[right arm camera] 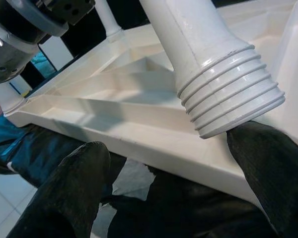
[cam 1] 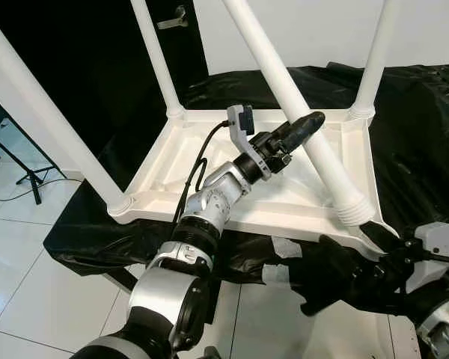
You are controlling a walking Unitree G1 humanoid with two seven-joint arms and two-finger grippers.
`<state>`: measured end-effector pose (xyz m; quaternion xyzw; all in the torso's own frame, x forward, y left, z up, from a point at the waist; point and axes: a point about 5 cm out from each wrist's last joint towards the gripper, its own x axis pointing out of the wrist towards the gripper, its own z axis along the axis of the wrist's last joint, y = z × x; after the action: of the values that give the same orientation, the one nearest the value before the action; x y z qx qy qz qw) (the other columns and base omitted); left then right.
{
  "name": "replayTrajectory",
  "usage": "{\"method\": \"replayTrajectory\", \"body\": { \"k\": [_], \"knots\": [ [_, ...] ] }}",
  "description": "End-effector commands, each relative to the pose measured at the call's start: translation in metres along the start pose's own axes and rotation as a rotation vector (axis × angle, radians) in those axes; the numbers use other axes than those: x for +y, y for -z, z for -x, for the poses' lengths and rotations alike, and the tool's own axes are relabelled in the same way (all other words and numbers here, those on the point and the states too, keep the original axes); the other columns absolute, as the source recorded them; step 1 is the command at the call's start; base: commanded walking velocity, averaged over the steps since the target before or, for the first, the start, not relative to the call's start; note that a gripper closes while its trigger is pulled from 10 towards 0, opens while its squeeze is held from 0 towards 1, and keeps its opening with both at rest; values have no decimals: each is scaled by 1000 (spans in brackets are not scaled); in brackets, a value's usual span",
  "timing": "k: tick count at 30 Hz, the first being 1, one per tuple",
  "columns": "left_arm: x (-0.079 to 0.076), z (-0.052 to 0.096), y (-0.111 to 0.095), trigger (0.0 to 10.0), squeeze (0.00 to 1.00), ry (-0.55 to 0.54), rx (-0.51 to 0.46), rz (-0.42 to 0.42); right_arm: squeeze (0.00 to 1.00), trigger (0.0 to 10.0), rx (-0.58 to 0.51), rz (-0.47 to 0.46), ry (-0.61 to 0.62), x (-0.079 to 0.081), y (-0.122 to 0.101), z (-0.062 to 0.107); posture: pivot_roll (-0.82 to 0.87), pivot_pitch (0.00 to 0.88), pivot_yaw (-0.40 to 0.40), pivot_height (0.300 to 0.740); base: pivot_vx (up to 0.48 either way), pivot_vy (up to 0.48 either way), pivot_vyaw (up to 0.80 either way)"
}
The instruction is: Building children table
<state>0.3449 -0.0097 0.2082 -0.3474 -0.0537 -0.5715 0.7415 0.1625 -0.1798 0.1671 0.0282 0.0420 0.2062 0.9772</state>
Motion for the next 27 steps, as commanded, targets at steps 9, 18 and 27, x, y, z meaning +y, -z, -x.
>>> {"method": "replayTrajectory", "body": {
  "k": [9,18,27],
  "knots": [
    [-15,-13,31,0,0,147,96,5,0,10000,45,-157,-128,22,1,8,-129,0,137,740,0,0,0],
    [-14,-19,32,0,0,110,102,-53,0,10000,16,-216,-172,27,-7,11,-142,0,145,740,0,0,0],
    [-8,-17,33,0,0,49,118,-123,0,10000,-9,-216,-166,24,-11,8,-133,0,140,740,0,0,0]
  ]
}}
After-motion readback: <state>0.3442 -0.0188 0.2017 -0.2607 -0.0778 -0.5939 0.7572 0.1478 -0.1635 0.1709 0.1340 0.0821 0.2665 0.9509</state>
